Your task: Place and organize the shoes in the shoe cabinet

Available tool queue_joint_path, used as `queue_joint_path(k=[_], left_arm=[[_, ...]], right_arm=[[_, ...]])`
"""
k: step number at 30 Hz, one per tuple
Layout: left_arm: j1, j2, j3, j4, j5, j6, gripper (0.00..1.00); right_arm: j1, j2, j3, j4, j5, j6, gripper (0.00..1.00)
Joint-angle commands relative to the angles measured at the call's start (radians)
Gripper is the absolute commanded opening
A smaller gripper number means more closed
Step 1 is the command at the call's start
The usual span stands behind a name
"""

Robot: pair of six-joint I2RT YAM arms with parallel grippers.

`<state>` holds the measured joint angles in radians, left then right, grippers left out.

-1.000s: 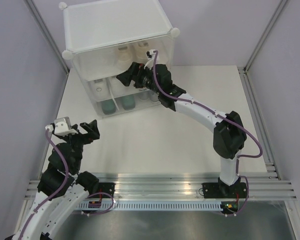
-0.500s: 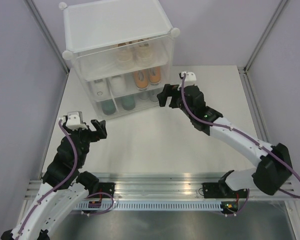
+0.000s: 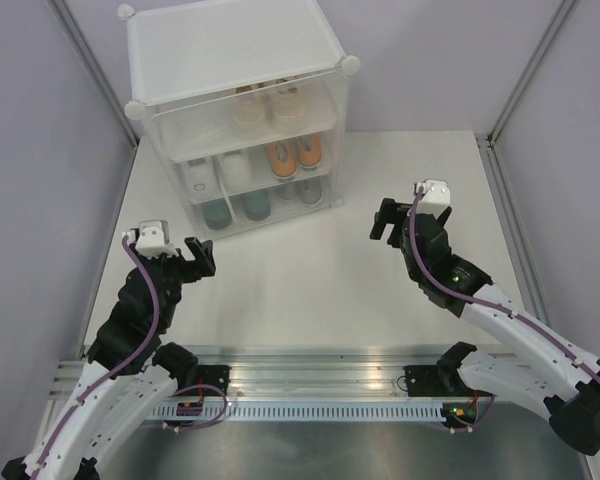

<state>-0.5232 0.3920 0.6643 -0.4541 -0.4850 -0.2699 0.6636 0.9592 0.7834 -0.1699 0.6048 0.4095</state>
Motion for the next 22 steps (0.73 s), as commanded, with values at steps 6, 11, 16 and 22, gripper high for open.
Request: queue_joint_path(k=[6, 11, 16, 22], left_arm=[[0.005, -0.008, -0.003, 0.035, 0.005, 0.035, 0.93], [0.005, -0.012, -0.006, 0.035, 0.003, 0.037, 0.93], [0.005, -0.013, -0.006, 0.037, 0.003, 0.037, 0.93], [0.005, -0.012, -0.006, 0.035, 0.002, 0.037, 0.93]], right_arm=[[0.001, -0.03, 0.004, -0.022, 0.121, 0.022, 0.98], [0.001, -0.011, 0.004, -0.023, 0.13, 0.025, 0.98], [0.001, -0.004, 0.004, -0.023, 0.133, 0.025, 0.98], [0.001, 0.03, 0.014, -0.04, 0.156, 0.041, 0.98]])
